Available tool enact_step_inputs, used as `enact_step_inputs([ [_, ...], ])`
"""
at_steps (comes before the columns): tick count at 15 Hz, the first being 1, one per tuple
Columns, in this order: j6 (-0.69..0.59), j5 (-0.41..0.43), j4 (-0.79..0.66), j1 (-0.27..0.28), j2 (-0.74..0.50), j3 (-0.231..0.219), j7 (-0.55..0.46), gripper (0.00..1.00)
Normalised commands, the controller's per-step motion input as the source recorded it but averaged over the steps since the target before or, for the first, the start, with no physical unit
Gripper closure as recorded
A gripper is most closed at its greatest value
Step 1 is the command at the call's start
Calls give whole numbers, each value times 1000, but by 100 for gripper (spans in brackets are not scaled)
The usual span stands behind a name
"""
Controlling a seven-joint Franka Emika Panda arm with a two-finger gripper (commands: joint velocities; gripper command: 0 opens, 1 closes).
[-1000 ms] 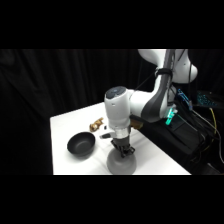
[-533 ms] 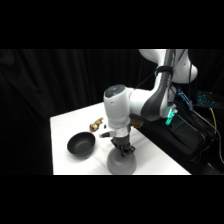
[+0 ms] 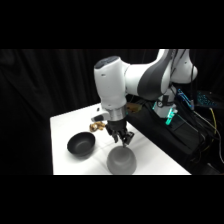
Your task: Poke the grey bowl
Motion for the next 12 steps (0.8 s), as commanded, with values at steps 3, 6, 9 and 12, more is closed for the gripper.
enact_step_inputs([
  [3,-307,54,149,-12,-173,-47,-143,0],
  [6,-219,2,126,-10,-120,-60,-132,0],
  [9,-195,4,150,3,-76,-34,-121,0],
  [12,-173,59,141,-4,-56,-17,-148,0],
])
